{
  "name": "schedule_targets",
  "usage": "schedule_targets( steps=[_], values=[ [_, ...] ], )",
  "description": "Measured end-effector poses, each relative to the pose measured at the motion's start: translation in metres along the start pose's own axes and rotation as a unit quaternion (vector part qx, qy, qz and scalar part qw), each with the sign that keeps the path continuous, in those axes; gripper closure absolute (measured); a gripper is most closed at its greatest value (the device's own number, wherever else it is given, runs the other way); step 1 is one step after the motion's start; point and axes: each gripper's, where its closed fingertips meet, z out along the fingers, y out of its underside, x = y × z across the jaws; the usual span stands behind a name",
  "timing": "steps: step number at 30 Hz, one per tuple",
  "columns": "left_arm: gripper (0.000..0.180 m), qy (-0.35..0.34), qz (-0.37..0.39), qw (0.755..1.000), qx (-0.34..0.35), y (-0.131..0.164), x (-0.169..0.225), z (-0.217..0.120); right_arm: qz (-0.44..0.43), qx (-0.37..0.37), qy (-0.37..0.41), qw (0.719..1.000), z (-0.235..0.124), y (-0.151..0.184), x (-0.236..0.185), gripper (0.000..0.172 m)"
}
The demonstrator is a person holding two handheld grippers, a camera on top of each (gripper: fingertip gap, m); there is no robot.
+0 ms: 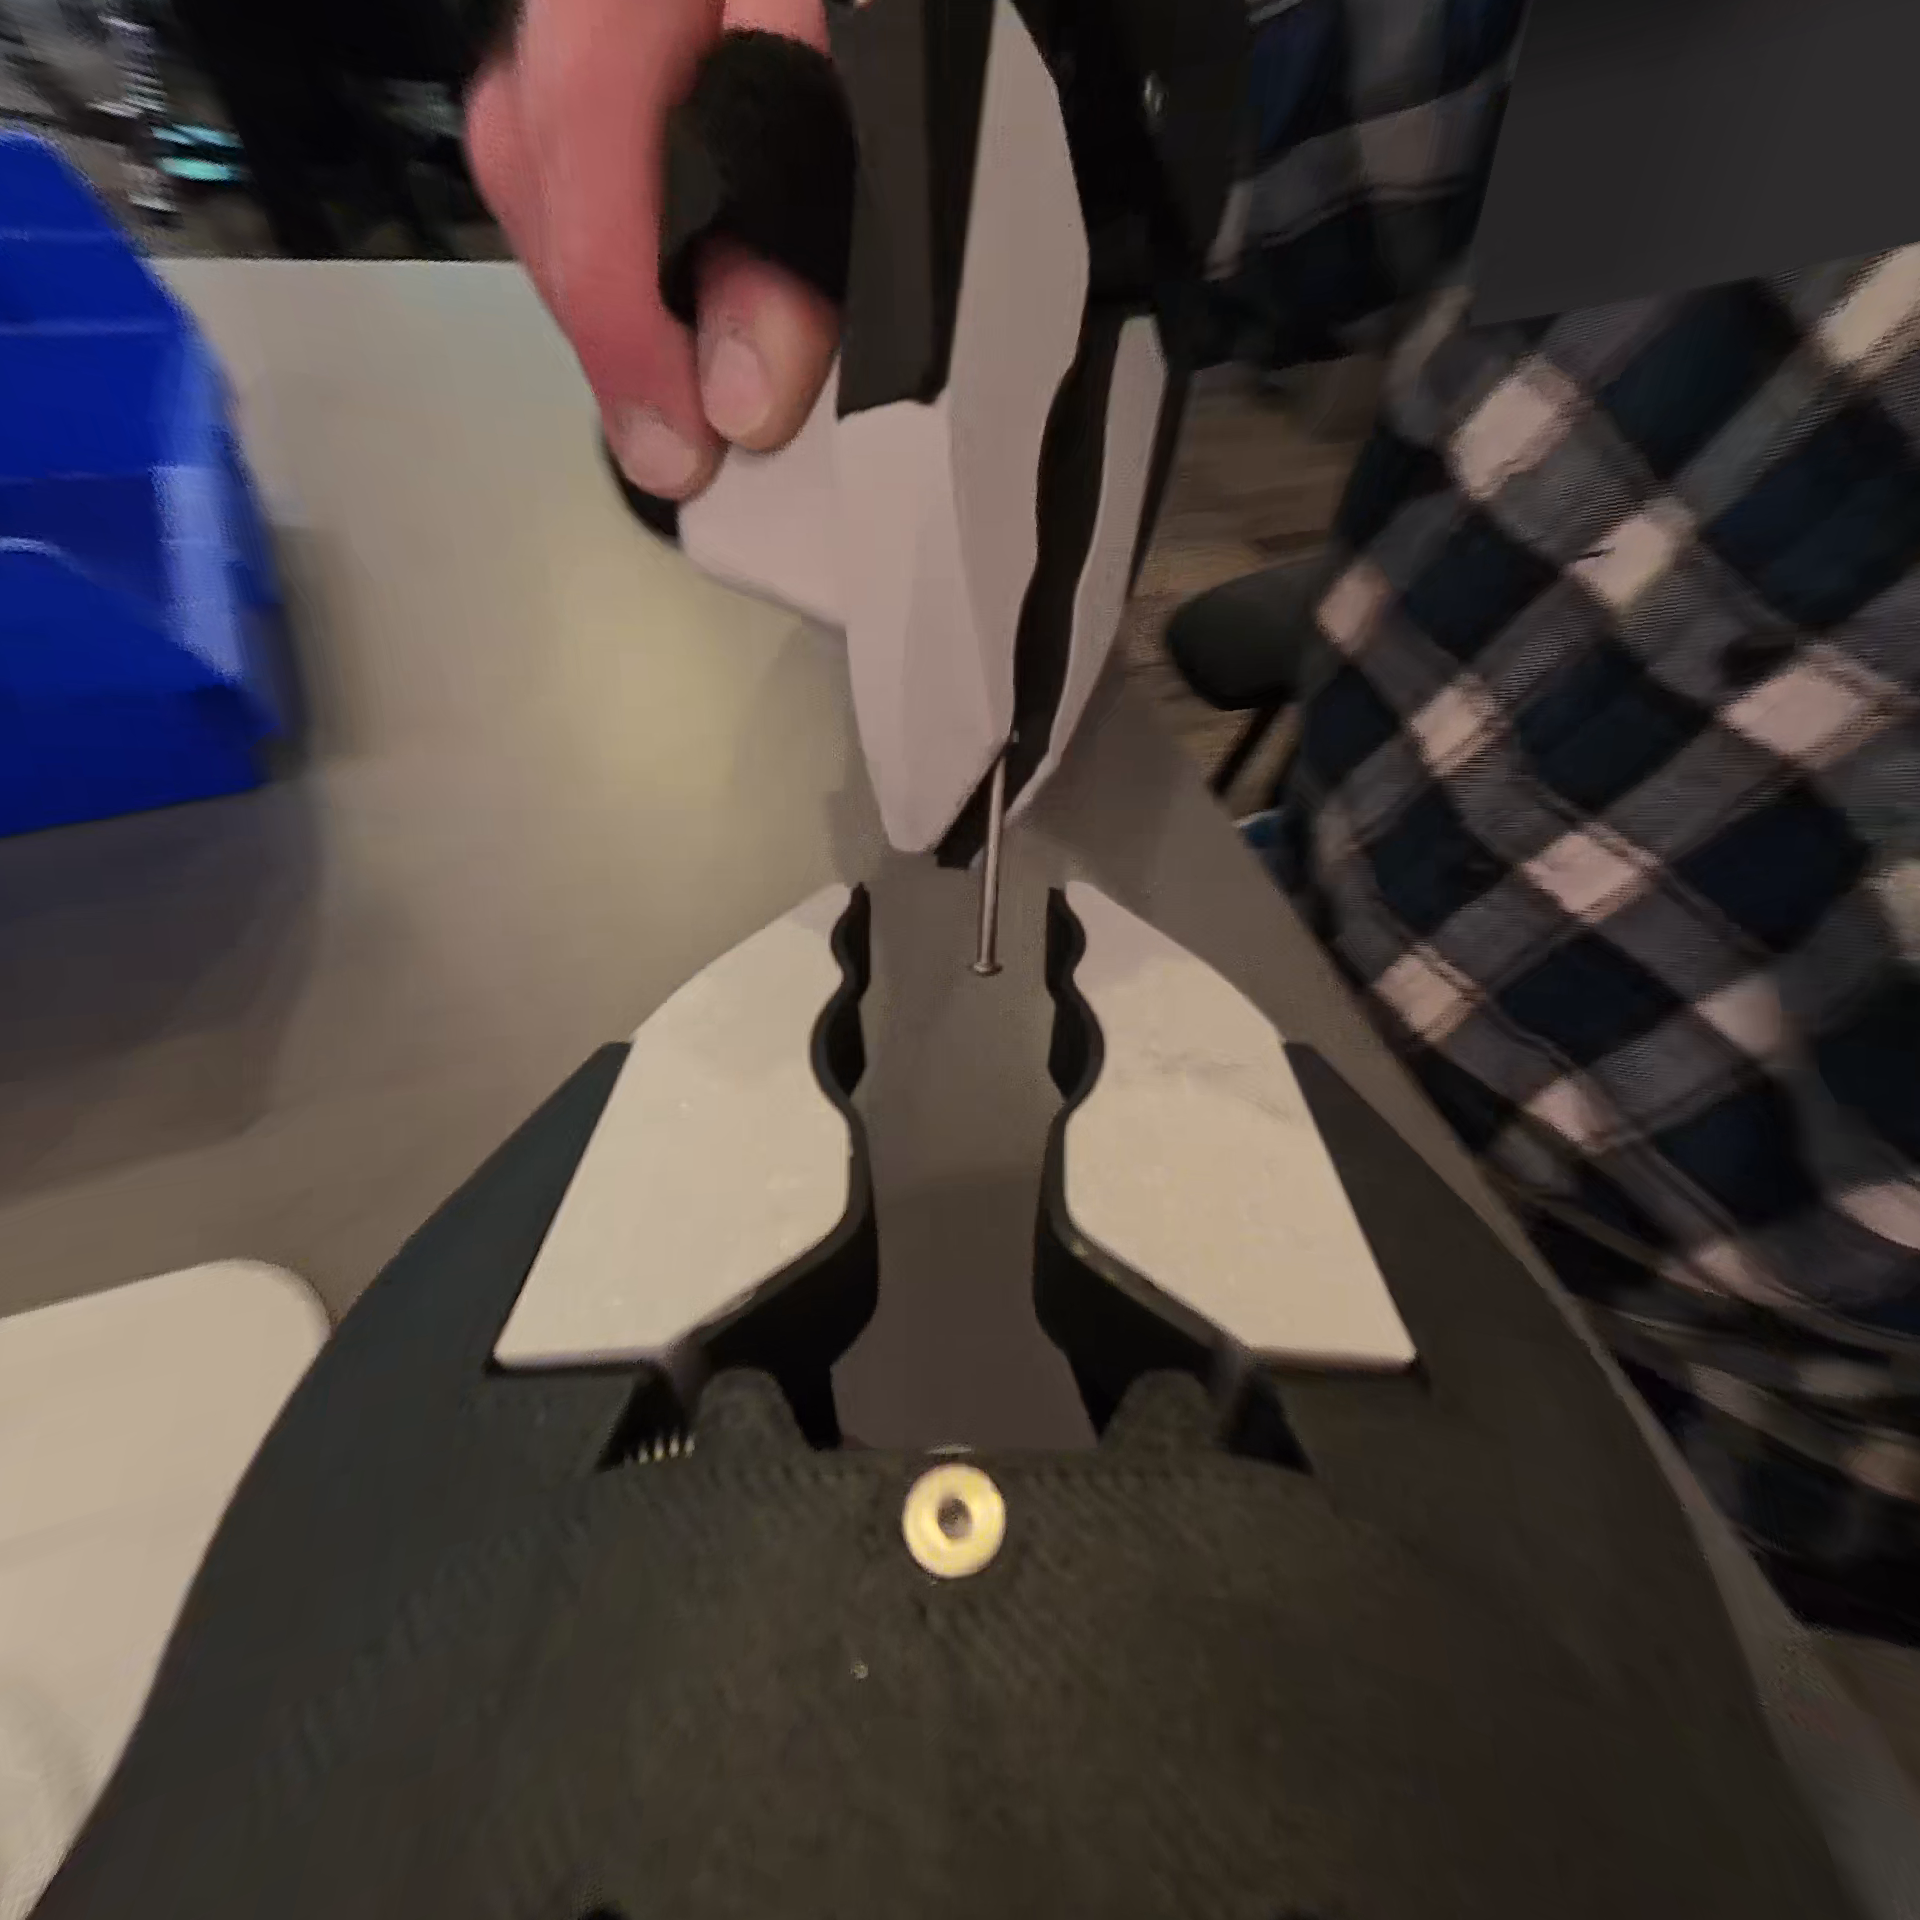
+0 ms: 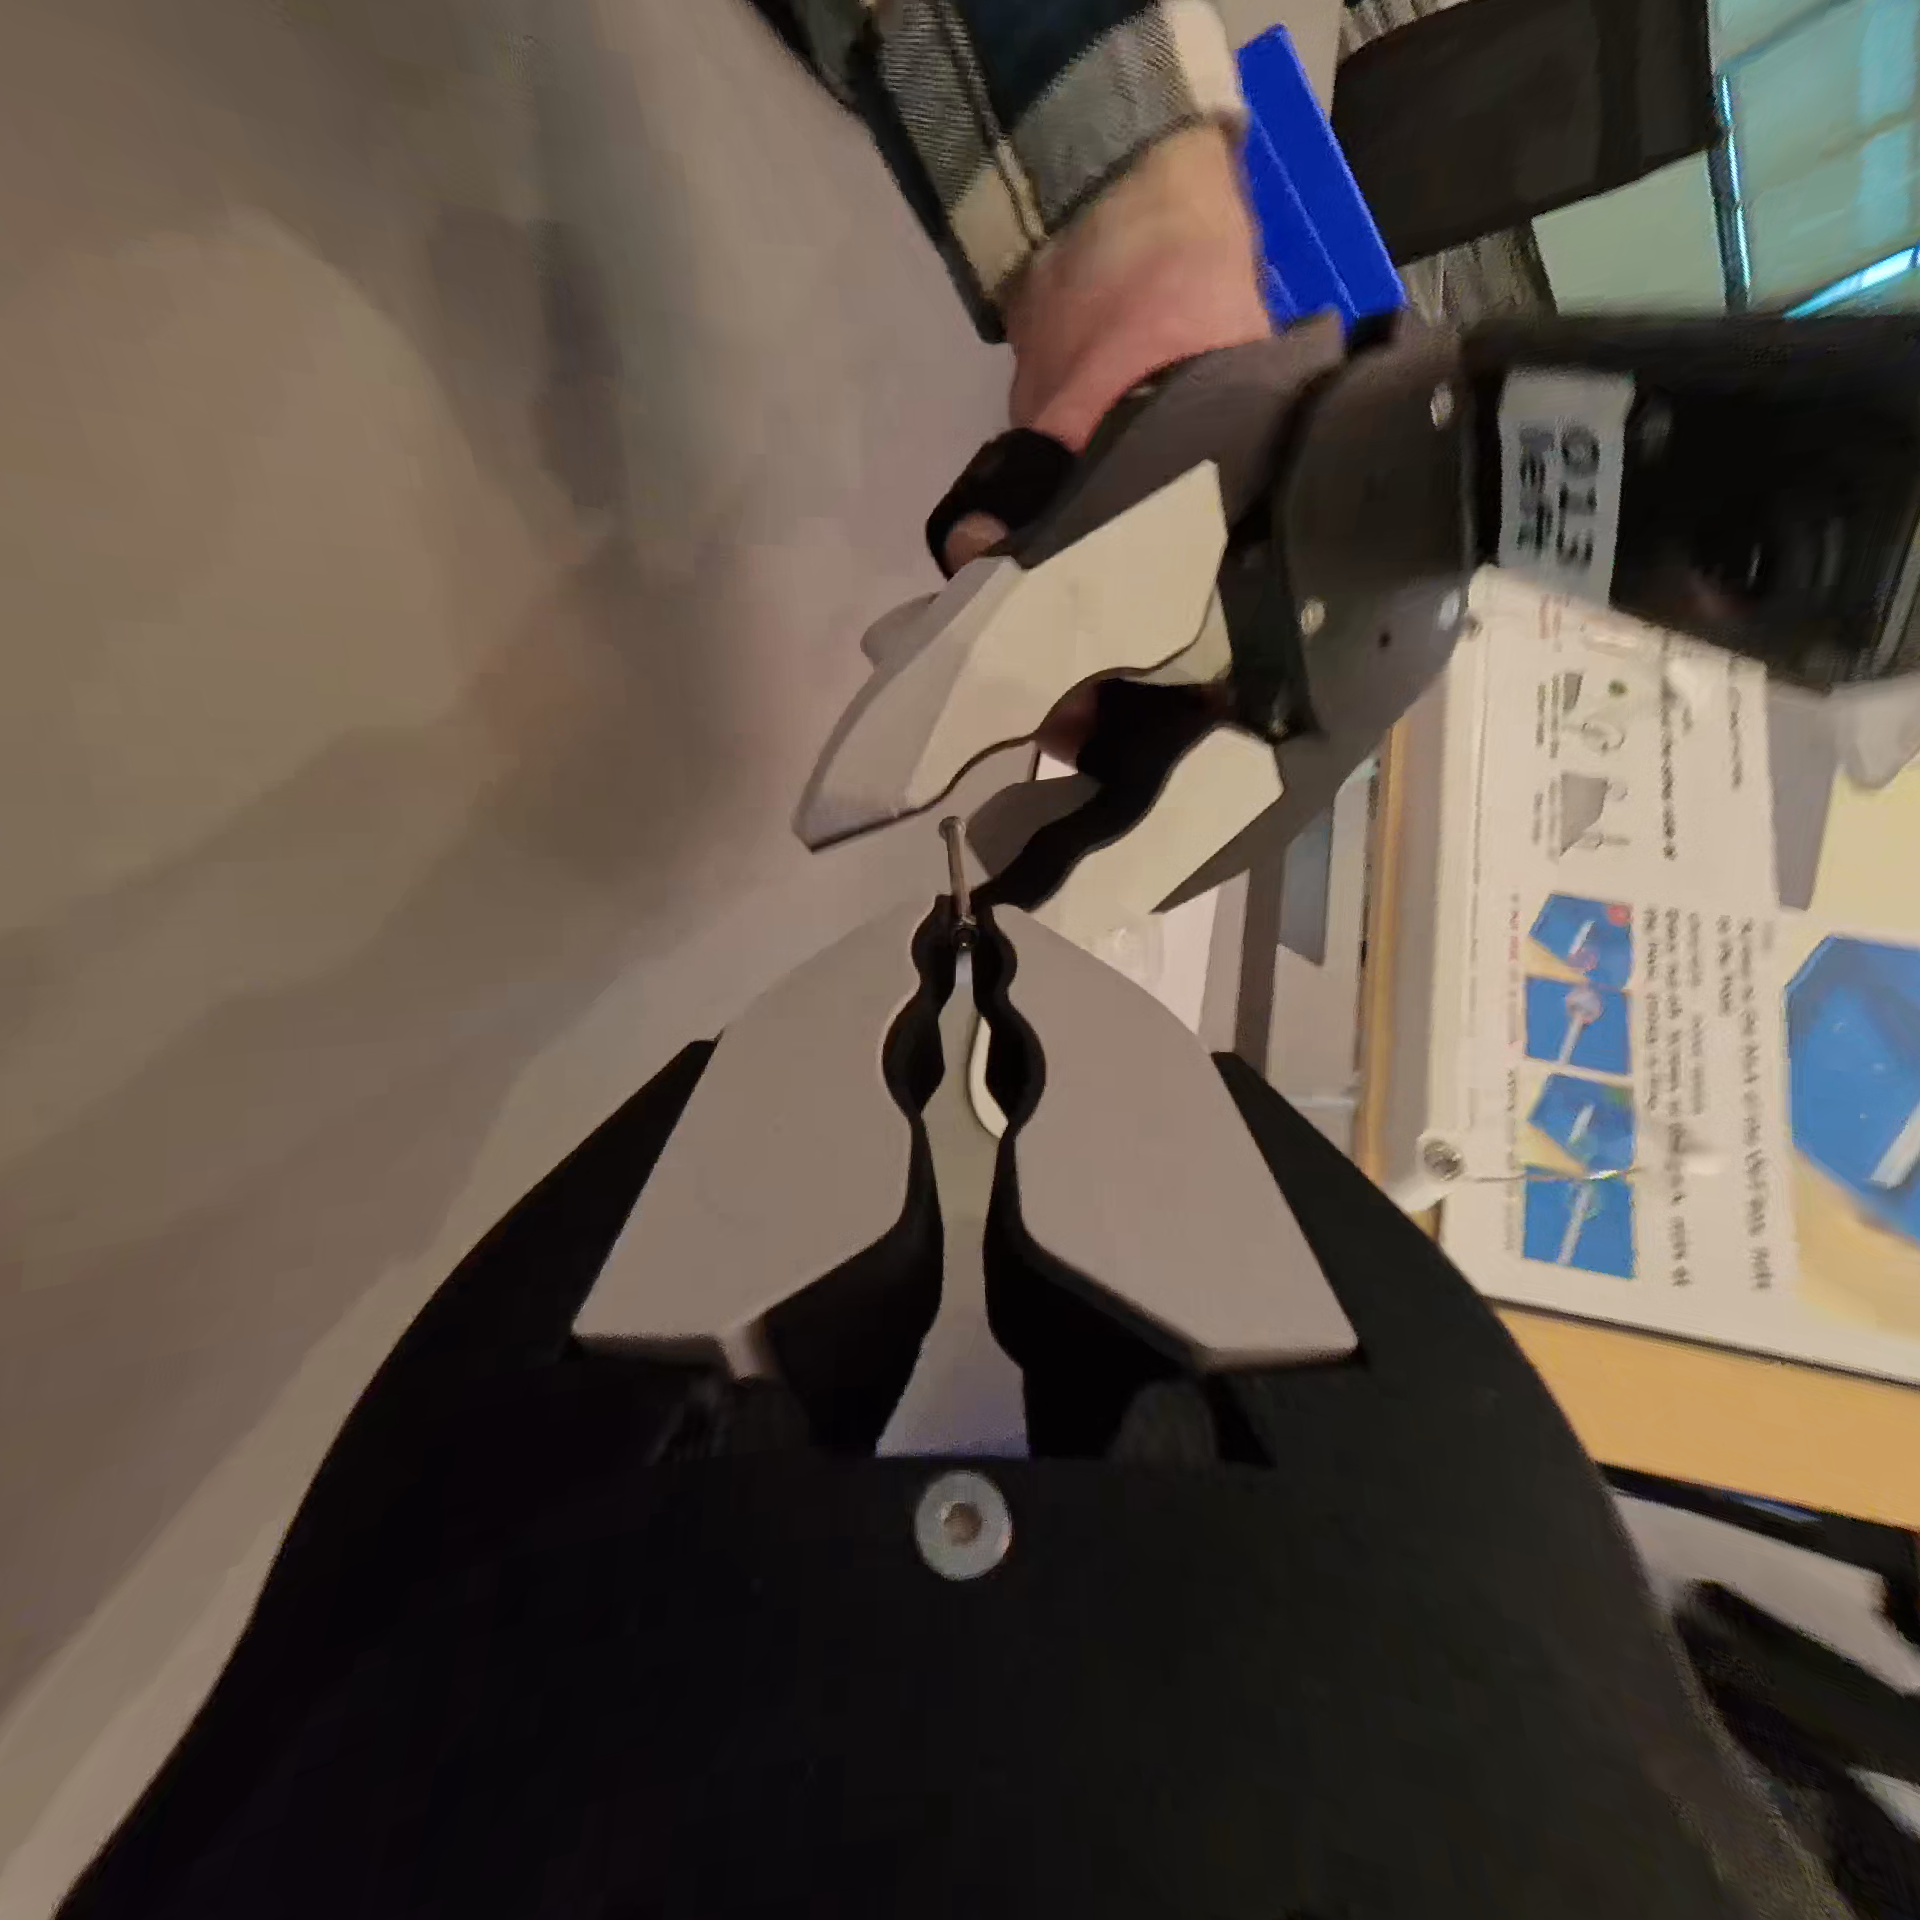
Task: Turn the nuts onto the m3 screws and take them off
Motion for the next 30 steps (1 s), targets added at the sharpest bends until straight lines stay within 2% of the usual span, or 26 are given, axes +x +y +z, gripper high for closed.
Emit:
schedule_targets(
  steps=[4,7,13,16,19,22,25,28,30],
  values=[
    [0.149,-0.153,0.065,0.986,-0.021,-0.002,-0.024,-0.010,0.134,0.048,-0.013,0.990,-0.002,0.008,0.006,0.168],
    [0.152,-0.253,0.123,0.958,-0.049,-0.003,-0.036,-0.018,0.242,0.097,-0.024,0.965,-0.005,0.014,0.012,0.168],
    [0.154,-0.340,0.186,0.919,-0.071,-0.009,-0.043,-0.022,0.364,0.159,-0.046,0.917,-0.003,0.022,0.016,0.168],
    [0.165,-0.370,0.227,0.895,-0.101,-0.009,-0.045,-0.023,0.398,0.168,-0.053,0.900,-0.001,0.025,0.016,0.168],
    [0.176,-0.383,0.246,0.882,-0.123,-0.006,-0.047,-0.021,0.420,0.177,-0.056,0.888,-0.001,0.026,0.016,0.168],
    [0.176,-0.384,0.247,0.880,-0.132,-0.003,-0.048,-0.020,0.424,0.176,-0.057,0.886,-0.001,0.027,0.015,0.168],
    [0.177,-0.371,0.232,0.890,-0.131,-0.002,-0.046,-0.019,0.413,0.171,-0.056,0.893,-0.001,0.027,0.015,0.168],
    [0.178,-0.332,0.185,0.917,-0.121,0.000,-0.041,-0.015,0.370,0.151,-0.047,0.915,-0.001,0.028,0.014,0.168],
    [0.178,-0.281,0.134,0.944,-0.105,0.004,-0.035,-0.012,0.310,0.125,-0.039,0.942,-0.001,0.027,0.012,0.168]
  ],
)
